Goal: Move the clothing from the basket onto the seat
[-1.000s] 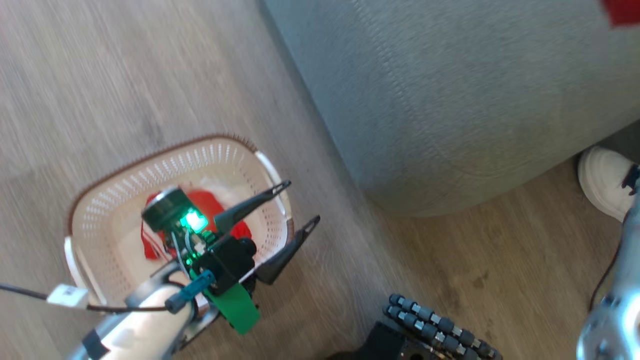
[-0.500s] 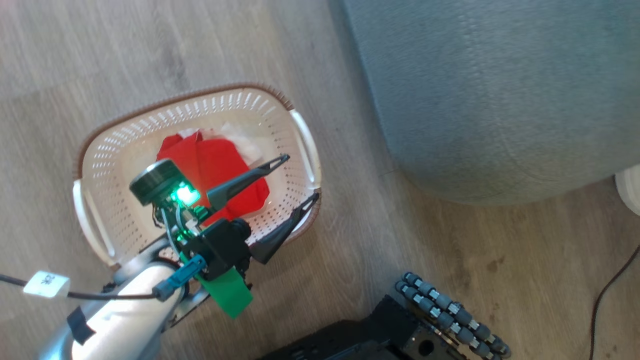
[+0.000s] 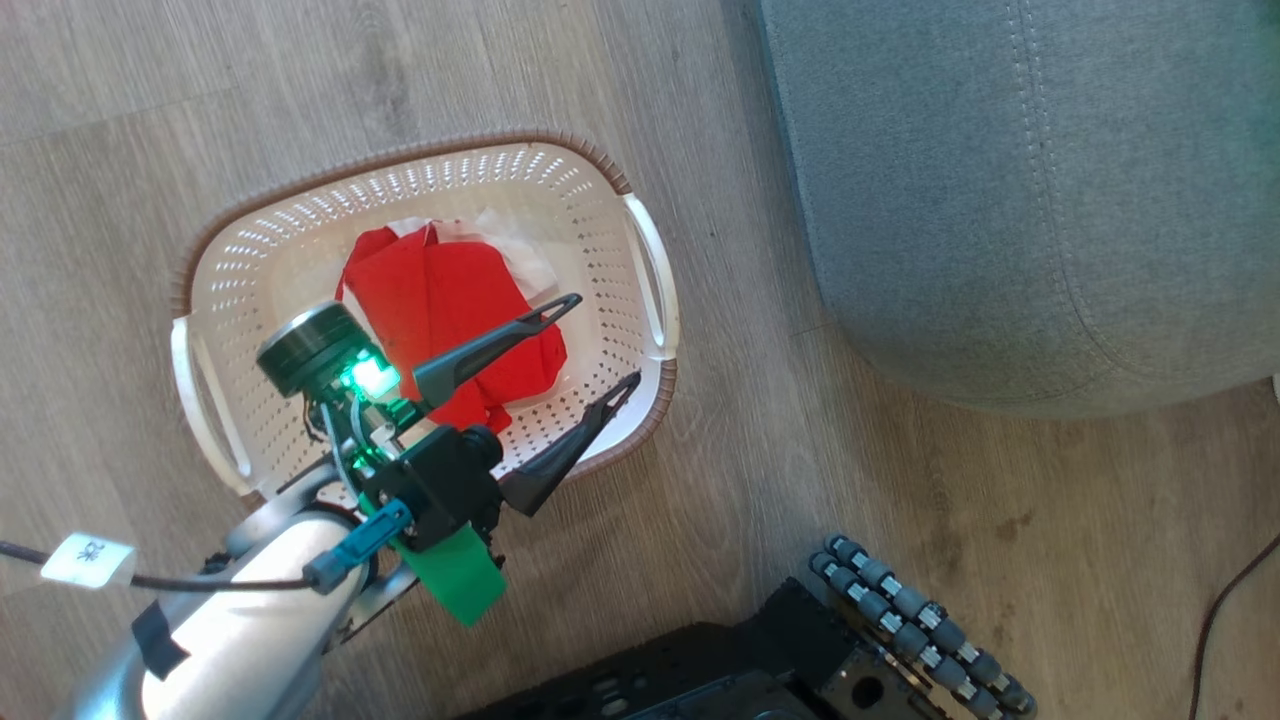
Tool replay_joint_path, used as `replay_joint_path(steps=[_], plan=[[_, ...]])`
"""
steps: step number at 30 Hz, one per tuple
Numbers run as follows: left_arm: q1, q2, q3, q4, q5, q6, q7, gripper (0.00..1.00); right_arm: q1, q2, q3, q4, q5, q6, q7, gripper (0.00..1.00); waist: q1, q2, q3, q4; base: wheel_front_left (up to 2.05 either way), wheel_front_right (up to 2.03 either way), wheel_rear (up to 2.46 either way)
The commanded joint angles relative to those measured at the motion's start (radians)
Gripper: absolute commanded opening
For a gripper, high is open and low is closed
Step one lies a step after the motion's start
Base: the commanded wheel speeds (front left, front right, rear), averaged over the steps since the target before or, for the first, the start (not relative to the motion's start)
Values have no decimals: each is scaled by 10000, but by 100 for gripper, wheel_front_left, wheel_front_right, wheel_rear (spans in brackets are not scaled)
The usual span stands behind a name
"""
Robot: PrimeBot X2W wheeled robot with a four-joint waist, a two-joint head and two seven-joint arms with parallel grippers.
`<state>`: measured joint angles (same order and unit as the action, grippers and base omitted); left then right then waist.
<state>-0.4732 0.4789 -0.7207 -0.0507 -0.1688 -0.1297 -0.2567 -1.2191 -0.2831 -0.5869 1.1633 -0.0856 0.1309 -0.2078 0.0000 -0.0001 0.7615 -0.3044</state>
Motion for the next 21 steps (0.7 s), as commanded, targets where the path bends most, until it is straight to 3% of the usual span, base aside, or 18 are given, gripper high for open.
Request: replay_joint_path(steps=[1, 7, 8, 9, 10, 16, 21], plan=[[-3, 123, 237, -369, 22, -10, -51, 100, -138, -143, -33, -151, -131, -2, 38, 0, 0, 1, -3, 2, 0, 0, 0], [17, 130, 278, -338, -2, -10, -51, 100, -175, -52, -165, 351, -553, -2, 62, 0, 0, 1, -69, -14, 0, 0, 0], [14, 128, 270, -323, 1, -10, -51, 100, -168, -52, -225, 369, -608, -2, 15, 24, 0, 1, -102, -19, 0, 0, 0], [16, 122, 252, -300, 2, -10, -51, 100, -159, -21, -302, 412, -628, -2, -11, 94, 0, 1, -156, -27, 0, 0, 0], [14, 114, 223, -272, 6, -10, -51, 100, -158, 12, -464, 484, -564, -2, 8, 100, 0, 1, -221, -33, 0, 0, 0], [8, -295, 212, -98, -46, -10, -51, 100, 26, -132, -567, 747, -818, -2, 66, 100, 0, 1, -1011, -55, 0, 0, 0], [72, -750, 222, 145, 6, -10, -51, 100, 367, -103, 3, 918, -1059, -2, -10, 100, 0, 1, -1838, -30, 0, 0, 0]])
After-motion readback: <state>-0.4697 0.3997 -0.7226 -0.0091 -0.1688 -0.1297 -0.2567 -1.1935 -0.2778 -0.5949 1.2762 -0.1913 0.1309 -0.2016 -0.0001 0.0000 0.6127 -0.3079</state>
